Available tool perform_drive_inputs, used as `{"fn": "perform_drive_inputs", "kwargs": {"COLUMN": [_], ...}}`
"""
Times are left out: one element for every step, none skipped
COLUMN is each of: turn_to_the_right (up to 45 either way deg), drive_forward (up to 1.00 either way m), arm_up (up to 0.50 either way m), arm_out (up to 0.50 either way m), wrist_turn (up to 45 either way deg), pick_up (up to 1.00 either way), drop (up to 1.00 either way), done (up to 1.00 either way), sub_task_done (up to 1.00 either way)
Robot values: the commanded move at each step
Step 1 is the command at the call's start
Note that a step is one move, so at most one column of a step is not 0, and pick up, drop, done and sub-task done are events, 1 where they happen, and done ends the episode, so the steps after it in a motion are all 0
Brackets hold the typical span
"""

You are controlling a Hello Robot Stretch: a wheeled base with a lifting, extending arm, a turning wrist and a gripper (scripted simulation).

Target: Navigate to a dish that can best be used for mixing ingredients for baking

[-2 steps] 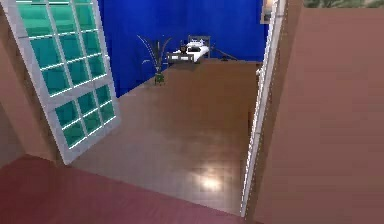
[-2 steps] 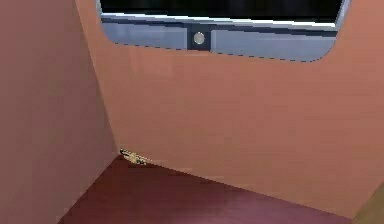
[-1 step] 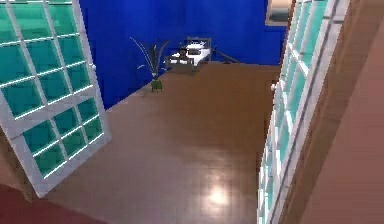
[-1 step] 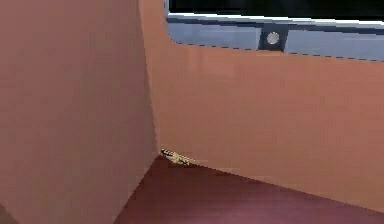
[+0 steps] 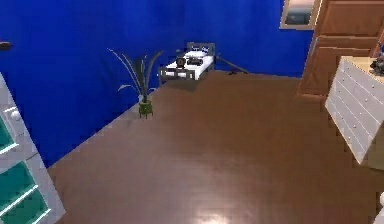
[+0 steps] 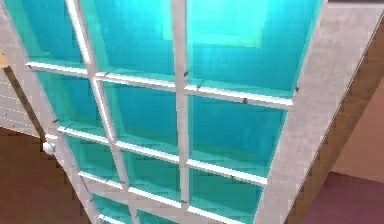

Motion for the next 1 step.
{"fn": "perform_drive_inputs", "kwargs": {"turn_to_the_right": [-6.0], "drive_forward": [0.00], "arm_up": [0.00], "arm_out": [0.00], "wrist_turn": [0.0], "pick_up": [0.00], "drop": [0.00], "done": [0.00], "sub_task_done": [0.00]}}
